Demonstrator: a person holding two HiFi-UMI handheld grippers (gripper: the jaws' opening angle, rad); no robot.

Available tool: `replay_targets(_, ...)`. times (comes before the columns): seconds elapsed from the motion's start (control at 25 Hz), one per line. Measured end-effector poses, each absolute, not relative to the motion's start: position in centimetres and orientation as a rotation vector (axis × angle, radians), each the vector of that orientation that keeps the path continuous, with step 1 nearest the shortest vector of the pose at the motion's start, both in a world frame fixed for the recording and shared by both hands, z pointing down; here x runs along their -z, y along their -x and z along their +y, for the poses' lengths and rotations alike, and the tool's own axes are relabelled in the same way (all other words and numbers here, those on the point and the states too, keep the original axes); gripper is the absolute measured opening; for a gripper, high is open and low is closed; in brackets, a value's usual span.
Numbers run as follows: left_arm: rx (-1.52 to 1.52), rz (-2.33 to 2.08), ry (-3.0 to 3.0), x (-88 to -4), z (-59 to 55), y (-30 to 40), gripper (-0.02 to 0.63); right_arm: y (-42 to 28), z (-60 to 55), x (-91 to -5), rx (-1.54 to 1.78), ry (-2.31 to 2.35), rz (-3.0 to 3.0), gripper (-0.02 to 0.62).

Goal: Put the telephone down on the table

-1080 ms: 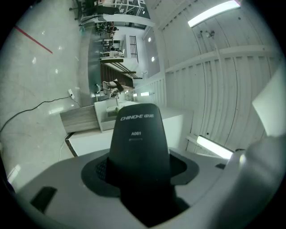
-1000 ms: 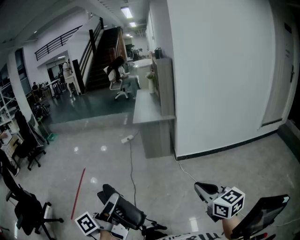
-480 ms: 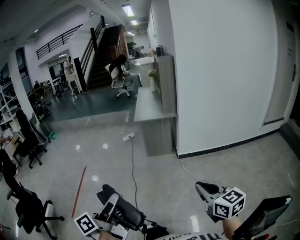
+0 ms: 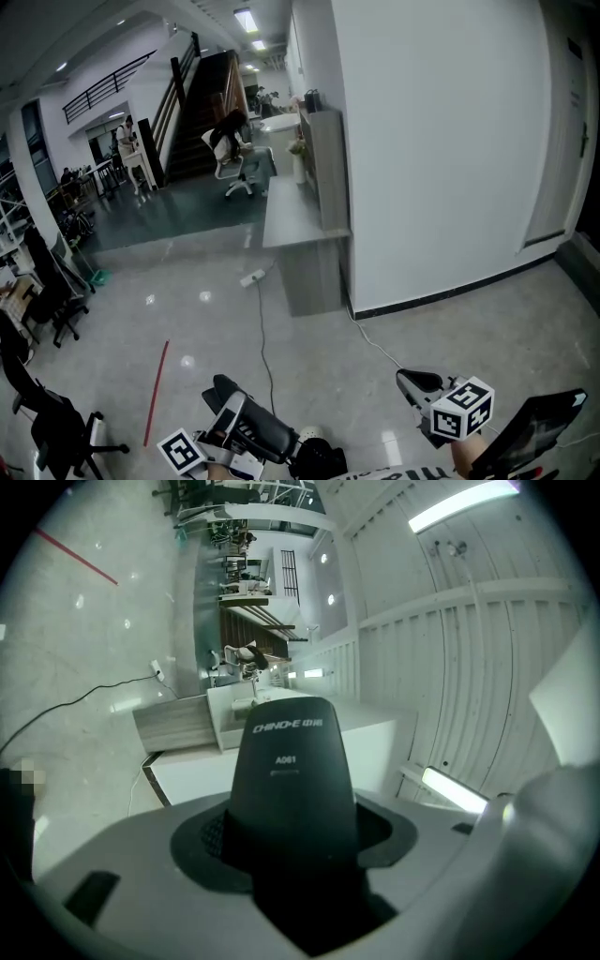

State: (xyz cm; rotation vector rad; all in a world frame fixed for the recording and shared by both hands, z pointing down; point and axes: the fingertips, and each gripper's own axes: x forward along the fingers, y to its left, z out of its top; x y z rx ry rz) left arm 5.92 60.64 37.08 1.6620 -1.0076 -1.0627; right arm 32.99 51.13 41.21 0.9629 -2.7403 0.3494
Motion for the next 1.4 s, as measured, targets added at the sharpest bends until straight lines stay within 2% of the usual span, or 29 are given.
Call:
replay_targets(0.32, 1.002, -0.958, -1.716, -36.4, 53.4, -4.5, 0.281, -30.3, 46.4, -40.2, -0.302, -0.996, -2.718, 0.011)
replay_targets(0.88, 0.971, -0.889, -1.761, -33.5, 39.9, 4.1, 0.281, -22.6, 34.9, -37.5, -0.304, -1.147, -2.710, 0.011)
replay_targets(1.4, 0.960, -0.826, -1.777, -33.4, 32.7, 10.3, 0.279, -15.0, 29.1, -36.7, -0.240, -1.188, -2.678, 0.011)
